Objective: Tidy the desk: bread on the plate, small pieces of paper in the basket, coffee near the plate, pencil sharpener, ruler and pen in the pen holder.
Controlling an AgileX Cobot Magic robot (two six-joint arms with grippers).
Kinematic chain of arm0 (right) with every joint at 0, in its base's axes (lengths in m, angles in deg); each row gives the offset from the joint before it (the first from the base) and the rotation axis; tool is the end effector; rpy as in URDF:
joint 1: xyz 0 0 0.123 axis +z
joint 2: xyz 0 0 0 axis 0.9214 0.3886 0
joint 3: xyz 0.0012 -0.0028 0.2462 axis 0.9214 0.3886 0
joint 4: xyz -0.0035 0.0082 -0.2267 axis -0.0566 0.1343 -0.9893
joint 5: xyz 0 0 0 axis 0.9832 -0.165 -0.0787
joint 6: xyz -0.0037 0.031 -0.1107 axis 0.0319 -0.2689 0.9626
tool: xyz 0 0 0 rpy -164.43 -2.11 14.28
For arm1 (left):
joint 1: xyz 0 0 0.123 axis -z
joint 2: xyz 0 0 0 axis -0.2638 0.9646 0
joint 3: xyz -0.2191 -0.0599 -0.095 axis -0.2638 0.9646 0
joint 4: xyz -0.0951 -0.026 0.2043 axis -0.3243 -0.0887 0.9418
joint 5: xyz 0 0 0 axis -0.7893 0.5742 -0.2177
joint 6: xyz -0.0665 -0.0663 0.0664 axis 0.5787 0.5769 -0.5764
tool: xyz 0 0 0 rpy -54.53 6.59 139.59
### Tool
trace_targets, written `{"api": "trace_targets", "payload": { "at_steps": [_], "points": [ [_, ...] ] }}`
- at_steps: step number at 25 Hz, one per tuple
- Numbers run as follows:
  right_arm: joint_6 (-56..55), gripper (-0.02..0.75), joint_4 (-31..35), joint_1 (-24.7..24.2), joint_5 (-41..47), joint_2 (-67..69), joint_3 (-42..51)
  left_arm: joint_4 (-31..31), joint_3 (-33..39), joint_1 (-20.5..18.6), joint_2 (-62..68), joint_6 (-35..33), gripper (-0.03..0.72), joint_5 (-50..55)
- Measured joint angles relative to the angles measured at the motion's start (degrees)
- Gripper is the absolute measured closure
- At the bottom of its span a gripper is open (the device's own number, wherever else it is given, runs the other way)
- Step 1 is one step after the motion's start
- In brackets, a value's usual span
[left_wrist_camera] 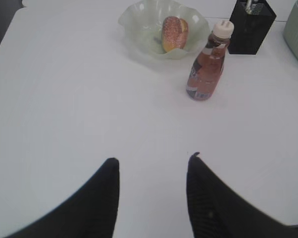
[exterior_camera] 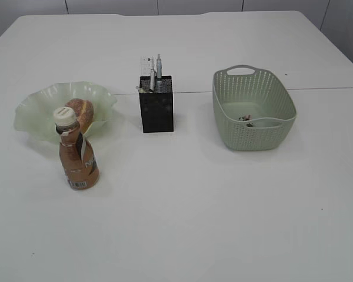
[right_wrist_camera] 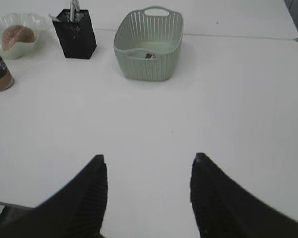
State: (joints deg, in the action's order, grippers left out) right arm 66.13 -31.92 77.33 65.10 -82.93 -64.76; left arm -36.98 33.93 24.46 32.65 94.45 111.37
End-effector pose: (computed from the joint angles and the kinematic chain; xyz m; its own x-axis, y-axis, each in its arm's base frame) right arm -0.0101 -0.0004 0.2967 -0.3950 -0.0817 -0.9151 -0.1926 0.9813 -0.0045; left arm 0.0064 0.0055 0.2802 -0.5011 -0.1091 -0.8585 0.0170 0.9906 -0.1358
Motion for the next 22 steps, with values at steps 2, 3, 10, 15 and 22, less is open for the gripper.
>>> {"api": "trace_targets", "payload": {
  "at_steps": [2,3,10,15,22],
  "points": [
    [0.1,0.339,0.1,0.0,0.1,-0.1,2.9,-0.4,1.5,0.0,-0.2,0.0,0.356,0.1],
    [0.1,0.339,0.1,0.0,0.1,-0.1,4.5,-0.6,2.2,0.0,-0.2,-0.1,0.356,0.1],
    [0.4,0.339,-1.3,0.0,-0.7,-0.1,12.4,-1.3,6.0,0.0,-0.2,-1.6,0.356,-0.3],
    [2.1,0.339,-1.8,0.0,-5.6,-0.1,14.3,-2.7,6.8,0.0,-0.2,-2.6,0.356,-4.8],
    [2.3,0.339,-2.6,0.0,-6.5,-0.1,14.6,-4.0,9.0,0.0,-0.2,-4.1,0.279,-9.4]
  ]
}}
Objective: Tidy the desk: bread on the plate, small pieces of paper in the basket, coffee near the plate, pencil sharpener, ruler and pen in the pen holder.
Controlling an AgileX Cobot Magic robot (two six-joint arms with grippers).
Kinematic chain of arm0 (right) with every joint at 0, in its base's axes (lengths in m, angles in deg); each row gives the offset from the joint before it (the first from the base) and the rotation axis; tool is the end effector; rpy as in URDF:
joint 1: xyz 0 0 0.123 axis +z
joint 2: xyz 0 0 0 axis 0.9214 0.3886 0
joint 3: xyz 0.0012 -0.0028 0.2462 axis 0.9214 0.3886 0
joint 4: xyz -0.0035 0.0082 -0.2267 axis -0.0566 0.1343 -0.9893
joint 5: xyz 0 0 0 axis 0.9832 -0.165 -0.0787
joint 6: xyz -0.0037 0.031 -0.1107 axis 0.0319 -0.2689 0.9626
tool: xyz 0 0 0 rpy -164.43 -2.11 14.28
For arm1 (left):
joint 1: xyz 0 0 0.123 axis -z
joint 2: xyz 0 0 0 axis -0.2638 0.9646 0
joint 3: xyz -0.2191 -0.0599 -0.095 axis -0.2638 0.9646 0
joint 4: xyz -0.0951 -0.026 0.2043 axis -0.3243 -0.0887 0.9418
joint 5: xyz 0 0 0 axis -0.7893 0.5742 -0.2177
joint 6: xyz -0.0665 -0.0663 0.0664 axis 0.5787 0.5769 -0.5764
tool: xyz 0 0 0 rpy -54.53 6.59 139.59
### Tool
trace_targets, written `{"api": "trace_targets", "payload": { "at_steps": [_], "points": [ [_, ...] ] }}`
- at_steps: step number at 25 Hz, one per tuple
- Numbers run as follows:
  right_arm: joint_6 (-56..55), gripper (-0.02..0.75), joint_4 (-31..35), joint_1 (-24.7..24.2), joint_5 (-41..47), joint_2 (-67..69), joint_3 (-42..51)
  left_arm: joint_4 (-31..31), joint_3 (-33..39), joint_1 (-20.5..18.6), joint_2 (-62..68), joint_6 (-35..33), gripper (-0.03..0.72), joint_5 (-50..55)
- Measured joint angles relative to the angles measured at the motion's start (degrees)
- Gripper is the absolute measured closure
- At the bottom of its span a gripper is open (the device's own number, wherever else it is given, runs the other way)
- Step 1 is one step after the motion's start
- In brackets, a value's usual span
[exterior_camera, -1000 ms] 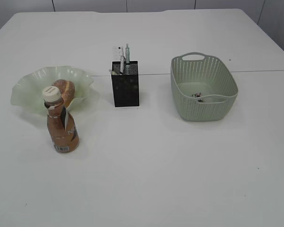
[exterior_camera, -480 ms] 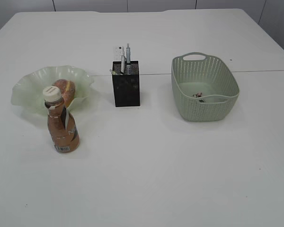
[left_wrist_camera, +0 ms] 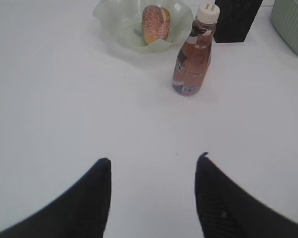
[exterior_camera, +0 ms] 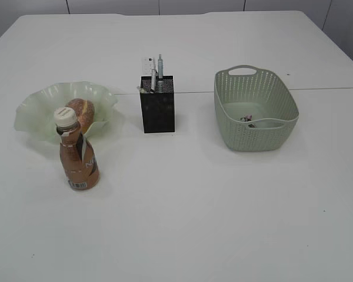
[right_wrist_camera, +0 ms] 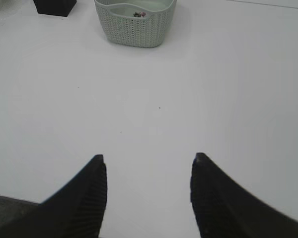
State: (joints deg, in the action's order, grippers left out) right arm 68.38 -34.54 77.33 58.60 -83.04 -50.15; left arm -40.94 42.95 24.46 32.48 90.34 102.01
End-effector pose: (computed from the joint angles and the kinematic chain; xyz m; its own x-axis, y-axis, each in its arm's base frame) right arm 0.0253 0.0010 0.2439 -0.5070 -0.1588 -0.8472 -0.1862 0.9799 -0.0722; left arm 0.0301 -0.0059 0.2554 -0.5003 -0.0598 -0.8638 0.0987 0.9872 -0.1255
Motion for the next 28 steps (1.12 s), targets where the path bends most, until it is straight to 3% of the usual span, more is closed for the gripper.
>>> {"api": "trace_targets", "payload": {
  "at_steps": [13,21,28],
  "points": [
    [0.0,0.339,-0.2,-0.5,-0.1,0.0,0.0,-0.2,0.0,-0.1,0.0,-0.2,0.251,-0.2],
    [0.0,0.339,-0.2,-6.5,-0.1,0.0,0.0,-0.2,0.0,-6.5,0.0,-0.2,0.274,-0.2],
    [0.0,0.339,-0.2,-9.1,-0.1,0.0,0.0,-0.2,0.0,-8.0,0.0,-0.2,0.283,-0.2]
  ]
}}
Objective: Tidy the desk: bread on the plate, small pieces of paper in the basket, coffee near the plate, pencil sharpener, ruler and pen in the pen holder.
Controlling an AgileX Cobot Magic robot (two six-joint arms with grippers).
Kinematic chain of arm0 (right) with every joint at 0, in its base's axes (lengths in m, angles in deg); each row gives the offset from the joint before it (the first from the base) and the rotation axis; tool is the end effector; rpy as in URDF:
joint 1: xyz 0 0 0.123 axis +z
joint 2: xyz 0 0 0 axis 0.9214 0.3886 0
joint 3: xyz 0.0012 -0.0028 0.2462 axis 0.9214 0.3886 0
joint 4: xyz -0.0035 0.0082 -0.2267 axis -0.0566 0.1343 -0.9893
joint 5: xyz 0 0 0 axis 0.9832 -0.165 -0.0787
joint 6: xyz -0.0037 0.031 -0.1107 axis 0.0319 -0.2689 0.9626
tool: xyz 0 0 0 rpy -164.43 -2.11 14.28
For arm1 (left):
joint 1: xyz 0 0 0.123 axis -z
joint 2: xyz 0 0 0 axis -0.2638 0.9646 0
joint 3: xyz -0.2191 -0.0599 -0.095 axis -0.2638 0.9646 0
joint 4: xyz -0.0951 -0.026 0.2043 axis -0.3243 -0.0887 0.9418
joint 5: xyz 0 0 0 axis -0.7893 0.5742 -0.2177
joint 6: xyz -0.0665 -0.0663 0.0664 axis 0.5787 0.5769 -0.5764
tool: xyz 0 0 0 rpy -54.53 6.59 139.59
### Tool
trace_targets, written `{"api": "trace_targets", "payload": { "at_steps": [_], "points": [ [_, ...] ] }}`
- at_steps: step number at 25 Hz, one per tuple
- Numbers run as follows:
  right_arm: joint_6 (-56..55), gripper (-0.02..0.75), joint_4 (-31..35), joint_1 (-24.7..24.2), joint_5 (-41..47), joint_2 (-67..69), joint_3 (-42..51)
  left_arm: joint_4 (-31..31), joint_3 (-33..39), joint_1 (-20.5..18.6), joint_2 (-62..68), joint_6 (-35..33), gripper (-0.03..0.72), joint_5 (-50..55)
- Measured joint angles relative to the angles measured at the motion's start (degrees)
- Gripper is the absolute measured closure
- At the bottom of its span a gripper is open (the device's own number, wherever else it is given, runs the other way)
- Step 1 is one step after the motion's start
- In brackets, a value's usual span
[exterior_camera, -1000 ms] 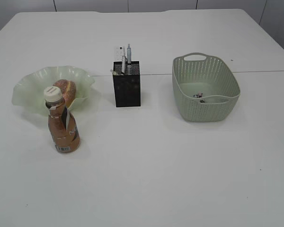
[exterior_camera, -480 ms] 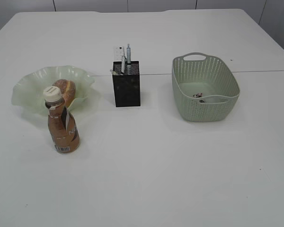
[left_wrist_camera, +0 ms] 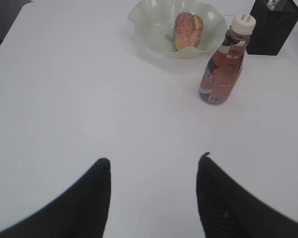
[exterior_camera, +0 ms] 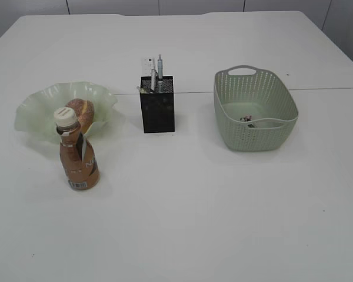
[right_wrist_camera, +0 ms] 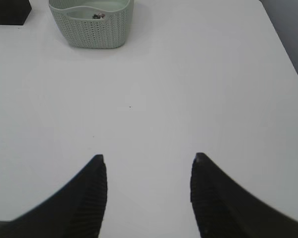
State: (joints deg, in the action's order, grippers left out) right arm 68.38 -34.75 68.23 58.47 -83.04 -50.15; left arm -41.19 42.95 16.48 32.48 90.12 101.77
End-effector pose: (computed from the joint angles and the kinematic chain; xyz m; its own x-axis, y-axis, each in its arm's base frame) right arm 0.0253 -0.0034 0.2442 -0.5240 -0.0781 -0.8482 -0.0266 0.9968 -0.0753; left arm 0.0308 -0.0021 0.2558 -0.4840 -0.1269 -0.8658 -0.0346 0.9914 -0.1260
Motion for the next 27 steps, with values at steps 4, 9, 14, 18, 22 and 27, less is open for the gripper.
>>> {"api": "trace_targets", "payload": {
  "at_steps": [4,9,14,18,22,27],
  "points": [
    [0.0,0.339,0.2,0.0,0.0,0.0,0.0,-0.1,0.0,0.0,0.0,0.0,0.288,0.0],
    [0.2,0.339,0.5,0.0,0.0,0.0,0.0,-1.0,0.0,0.0,0.0,-2.1,0.302,0.0],
    [0.2,0.339,0.6,0.0,0.0,0.0,0.0,-2.8,0.0,0.0,0.0,-4.9,0.306,0.0],
    [0.2,0.339,0.6,0.0,0.0,0.0,0.0,-3.0,0.0,0.0,0.0,-5.0,0.307,0.0],
    [0.2,0.339,0.6,0.0,0.0,0.0,0.0,-3.1,0.0,0.0,0.0,-5.0,0.321,0.0],
    [0.2,0.339,0.6,0.0,0.0,0.0,0.0,-3.1,0.0,0.0,0.0,-5.1,0.33,0.0]
  ]
}}
